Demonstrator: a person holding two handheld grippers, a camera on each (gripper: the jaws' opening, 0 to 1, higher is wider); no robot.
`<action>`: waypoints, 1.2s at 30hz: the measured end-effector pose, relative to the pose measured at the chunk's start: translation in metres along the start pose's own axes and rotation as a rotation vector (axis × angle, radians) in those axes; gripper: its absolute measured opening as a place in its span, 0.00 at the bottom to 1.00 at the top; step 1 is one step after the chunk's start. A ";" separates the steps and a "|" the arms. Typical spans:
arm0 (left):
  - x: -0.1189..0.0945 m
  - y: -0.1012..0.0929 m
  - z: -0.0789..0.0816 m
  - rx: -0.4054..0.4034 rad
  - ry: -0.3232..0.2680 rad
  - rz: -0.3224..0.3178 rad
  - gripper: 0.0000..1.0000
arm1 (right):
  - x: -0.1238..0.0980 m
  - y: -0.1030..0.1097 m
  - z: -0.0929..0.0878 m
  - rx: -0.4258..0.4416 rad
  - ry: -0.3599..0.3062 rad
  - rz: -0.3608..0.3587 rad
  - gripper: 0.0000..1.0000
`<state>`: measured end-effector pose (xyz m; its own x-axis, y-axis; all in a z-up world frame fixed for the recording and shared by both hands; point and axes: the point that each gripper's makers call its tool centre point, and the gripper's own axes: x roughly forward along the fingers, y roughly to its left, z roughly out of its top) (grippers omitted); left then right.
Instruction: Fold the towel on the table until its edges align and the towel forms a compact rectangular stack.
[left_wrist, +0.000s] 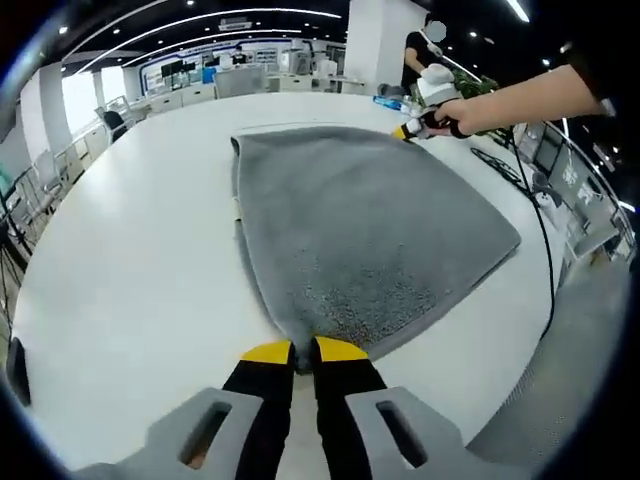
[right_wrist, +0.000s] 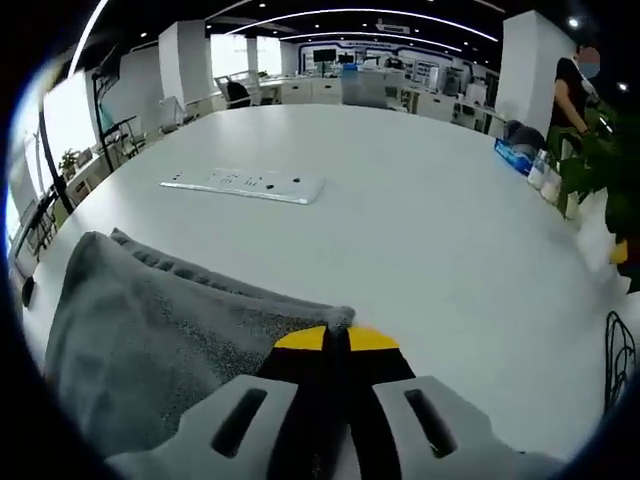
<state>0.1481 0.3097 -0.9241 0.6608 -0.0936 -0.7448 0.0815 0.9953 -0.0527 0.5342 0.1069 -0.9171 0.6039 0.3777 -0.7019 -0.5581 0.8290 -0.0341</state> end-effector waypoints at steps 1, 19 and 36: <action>0.000 -0.006 0.000 0.011 0.003 -0.012 0.07 | 0.000 -0.003 -0.001 -0.004 0.003 -0.001 0.03; 0.003 -0.021 0.001 0.040 0.009 -0.110 0.08 | -0.003 -0.010 -0.004 -0.001 -0.018 0.009 0.02; 0.000 -0.004 0.039 0.018 -0.049 -0.133 0.24 | -0.003 -0.011 -0.004 0.027 -0.038 0.036 0.03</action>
<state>0.1767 0.3046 -0.8976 0.6785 -0.2265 -0.6988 0.1842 0.9733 -0.1366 0.5368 0.0951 -0.9173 0.6052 0.4227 -0.6746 -0.5646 0.8253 0.0105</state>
